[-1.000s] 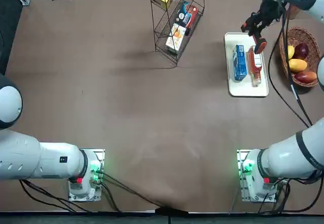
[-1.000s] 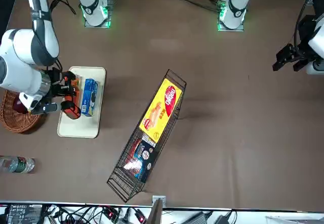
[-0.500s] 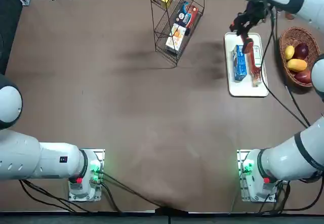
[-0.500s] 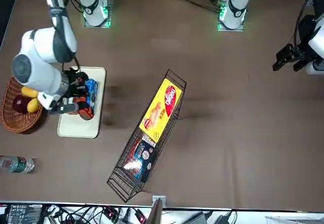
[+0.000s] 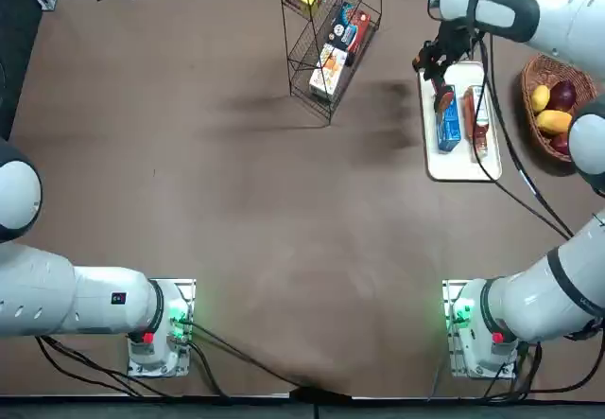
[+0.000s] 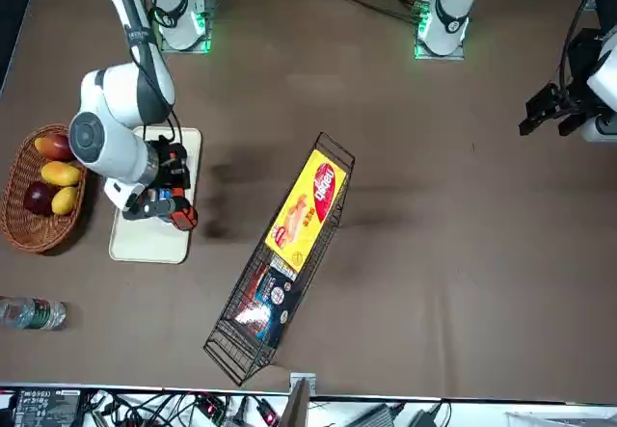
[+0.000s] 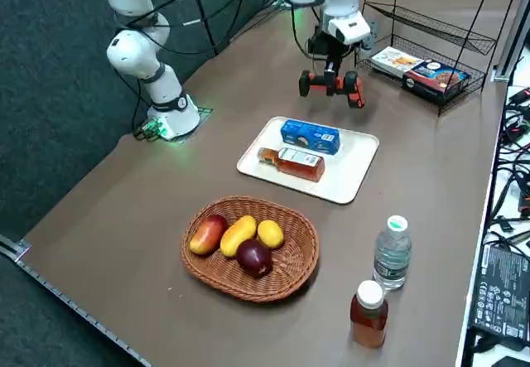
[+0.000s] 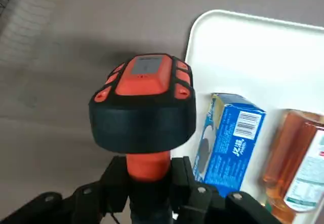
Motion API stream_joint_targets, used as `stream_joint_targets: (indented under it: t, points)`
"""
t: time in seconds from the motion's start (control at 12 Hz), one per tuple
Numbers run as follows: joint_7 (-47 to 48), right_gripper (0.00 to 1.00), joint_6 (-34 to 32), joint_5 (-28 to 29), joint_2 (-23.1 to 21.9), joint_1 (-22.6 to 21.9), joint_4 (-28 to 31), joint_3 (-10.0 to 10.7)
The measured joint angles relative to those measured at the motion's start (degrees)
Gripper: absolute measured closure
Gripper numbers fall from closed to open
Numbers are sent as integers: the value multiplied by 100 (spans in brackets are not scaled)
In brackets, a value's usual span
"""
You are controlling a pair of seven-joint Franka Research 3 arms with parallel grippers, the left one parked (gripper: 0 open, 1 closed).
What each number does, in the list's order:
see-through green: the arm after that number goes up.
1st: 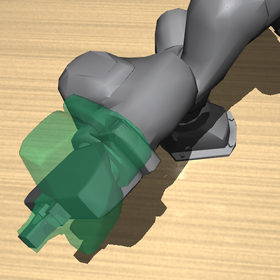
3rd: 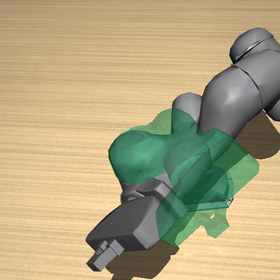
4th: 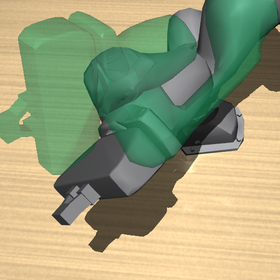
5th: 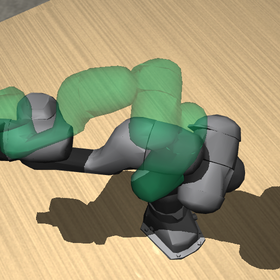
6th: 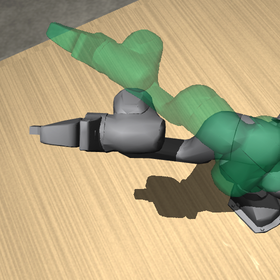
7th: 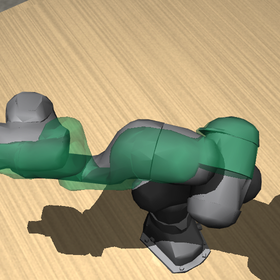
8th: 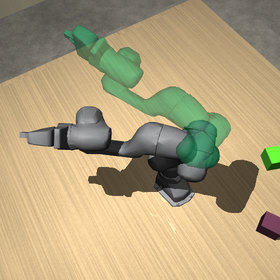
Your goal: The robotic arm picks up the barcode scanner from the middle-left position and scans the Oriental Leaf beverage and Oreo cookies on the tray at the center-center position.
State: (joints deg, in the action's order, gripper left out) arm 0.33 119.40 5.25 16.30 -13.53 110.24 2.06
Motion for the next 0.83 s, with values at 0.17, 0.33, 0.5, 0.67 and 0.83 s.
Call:
stream_joint_targets:
  t: [0.17, 0.33, 0.5, 0.67, 0.83]
  points:
    - [99, 57, 313, 0, 85, -59, 196, 0]
    - [191, 57, 500, 0, 172, -152, 311, -1]
    - [329, 57, 560, 0, 231, -218, 335, -1]
    - [627, 57, 591, -16, 232, -231, 334, 1]
    - [761, 57, 616, -81, 234, -238, 334, 1]
